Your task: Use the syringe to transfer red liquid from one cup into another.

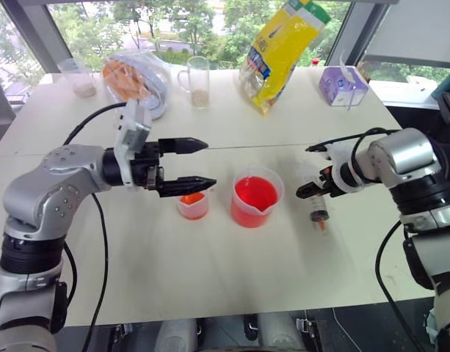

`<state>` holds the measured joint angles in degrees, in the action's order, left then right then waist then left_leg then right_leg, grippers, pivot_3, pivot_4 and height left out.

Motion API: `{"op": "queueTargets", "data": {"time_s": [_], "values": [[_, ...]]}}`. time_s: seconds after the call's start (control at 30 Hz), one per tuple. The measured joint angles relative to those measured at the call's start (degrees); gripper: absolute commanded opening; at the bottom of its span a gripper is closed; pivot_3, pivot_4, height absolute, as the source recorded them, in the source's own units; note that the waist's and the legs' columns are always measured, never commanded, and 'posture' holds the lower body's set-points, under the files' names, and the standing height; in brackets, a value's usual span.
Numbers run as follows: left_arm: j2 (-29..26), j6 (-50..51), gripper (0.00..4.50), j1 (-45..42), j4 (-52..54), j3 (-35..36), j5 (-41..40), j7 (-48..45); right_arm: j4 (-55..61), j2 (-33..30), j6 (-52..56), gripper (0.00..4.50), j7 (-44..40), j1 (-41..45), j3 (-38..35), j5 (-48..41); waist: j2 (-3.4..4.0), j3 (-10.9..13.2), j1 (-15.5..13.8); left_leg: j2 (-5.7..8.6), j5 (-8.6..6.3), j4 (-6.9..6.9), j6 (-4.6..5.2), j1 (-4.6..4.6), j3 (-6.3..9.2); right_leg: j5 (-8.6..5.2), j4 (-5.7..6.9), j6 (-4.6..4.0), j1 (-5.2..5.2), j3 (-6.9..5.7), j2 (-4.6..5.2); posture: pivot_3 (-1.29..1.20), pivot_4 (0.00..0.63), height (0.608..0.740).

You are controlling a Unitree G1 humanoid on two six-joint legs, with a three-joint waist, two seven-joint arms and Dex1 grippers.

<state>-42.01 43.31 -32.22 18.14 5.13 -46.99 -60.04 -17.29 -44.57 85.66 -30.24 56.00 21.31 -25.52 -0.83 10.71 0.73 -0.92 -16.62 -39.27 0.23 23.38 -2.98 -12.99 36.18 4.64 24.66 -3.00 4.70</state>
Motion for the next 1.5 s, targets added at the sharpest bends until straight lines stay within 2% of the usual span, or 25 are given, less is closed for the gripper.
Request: {"op": "queueTargets", "data": {"time_s": [0.1,0.13,0.4,0.53,0.6,0.67,0.8,0.93,1.03,1.17,1.3,1.5], "values": [[0.03,-0.01,4.5,0.35,0.02,0.19,0.01,0.29,-0.32,0.35,-1.07,1.77,-0.79,-0.03,0.59,1.99,-0.03,-0.02,0.02,0.0,0.0,0.0,0.0,-0.02,0.0,0.0,0.01,0.0,-0.01,0.0,-0.01,0.0,0.15,0.74],[0.06,-0.01,4.5,0.34,0.03,0.19,0.01,0.28,-0.29,0.5,-1.09,1.55,-0.9,-0.03,0.59,2.2,-0.04,-0.02,0.08,0.0,0.0,0.0,0.0,-0.02,0.0,0.0,0.01,0.0,-0.01,0.0,-0.02,0.0,0.15,0.74],[0.39,-1.56,4.5,-3.18,-4.12,-0.64,0.94,-2.29,7.45,-0.62,1.11,1.57,-0.56,-5.3,-5.01,2.94,-0.03,-0.03,-0.3,0.0,0.0,0.0,-0.01,0.02,0.04,0.0,0.0,0.0,-0.01,-0.05,-0.02,0.0,0.15,0.74],[0.76,-3.21,4.5,-6.12,-7.93,-2.15,2.71,-4.54,16.93,-3.32,0.99,1.57,-0.47,-9.23,-12.48,2.14,0.0,-0.01,-0.48,0.02,-0.01,0.0,0.01,0.05,-0.01,0.0,-0.04,0.0,0.01,-0.05,0.01,0.0,0.15,0.74],[1.2,-4.17,4.5,-7.52,-10.25,-2.4,3.26,-5.8,23.42,-3.3,-2.39,1.57,-0.08,-12.07,-19.72,1.67,-0.01,-0.01,-0.41,0.05,-0.01,0.01,0.01,0.05,0.02,0.0,-0.04,0.01,0.01,-0.07,-0.02,0.0,0.15,0.74],[2.19,-4.24,4.5,-9.9,-12.96,-2.68,3.61,-6.62,29.88,0.14,-6.61,1.57,1.66,-13.55,-28.57,1.37,-0.01,-0.01,-0.26,0.02,0.0,0.02,0.0,0.04,0.03,0.0,-0.01,0.01,0.03,-0.08,-0.06,0.0,0.15,0.74],[3.32,-4.38,4.5,-14.64,-16.46,-4.36,4.18,-9.8,38.26,7.83,-12.61,1.57,5.94,-9.93,-40.4,-0.82,0.0,-0.01,0.04,0.02,0.02,0.02,-0.04,-0.01,0.02,0.0,0.05,0.01,0.03,-0.06,-0.07,0.0,0.15,0.74],[4.44,-5.89,4.5,-19.6,-22.77,-5.44,6.03,-13.6,44.55,17.79,-19.43,1.57,7.17,-8.02,-46.83,-7.53,0.01,-0.02,-0.09,0.01,0.03,0.02,-0.04,-0.01,0.05,0.0,0.08,0.0,0.02,-0.07,-0.09,0.0,0.15,0.74],[6.73,-7.61,4.5,-22.84,-27.14,-7.44,8.43,-16.24,49.34,23.21,-22.66,1.57,6.14,-10.88,-46.94,-14.39,0.0,-0.03,-0.44,0.02,0.02,0.02,-0.03,0.0,0.07,0.0,0.04,0.0,-0.03,-0.09,-0.04,0.0,0.15,0.74],[8.13,-8.12,4.5,-25.43,-31.7,-8.49,10.25,-18.22,53.3,24.19,-26.4,1.57,3.88,-17.76,-42.77,-17.99,0.0,-0.02,-0.3,0.08,-0.01,0.0,0.02,0.05,0.01,0.01,-0.03,0.02,-0.02,-0.06,0.01,0.0,0.15,0.74],[10.15,-8.74,4.5,-30.57,-35.51,-8.49,11.01,-19.18,54.93,24.25,-32.76,1.57,1.24,-25.42,-36.93,-17.64,-0.02,-0.02,-0.16,0.12,-0.01,0.01,0.02,0.03,0.05,0.01,-0.02,0.03,-0.02,-0.07,-0.01,0.0,0.15,0.74],[14.19,-8.88,4.5,-33.77,-37.88,-8.86,11.93,-20.19,52.93,23.66,-45.11,1.57,-2.72,-36.79,-27.4,-10.15,-0.01,-0.02,0.01,0.11,-0.01,0.0,0.01,0.0,0.05,0.01,0.02,0.03,-0.02,-0.06,-0.03,0.0,0.15,0.74]]}}
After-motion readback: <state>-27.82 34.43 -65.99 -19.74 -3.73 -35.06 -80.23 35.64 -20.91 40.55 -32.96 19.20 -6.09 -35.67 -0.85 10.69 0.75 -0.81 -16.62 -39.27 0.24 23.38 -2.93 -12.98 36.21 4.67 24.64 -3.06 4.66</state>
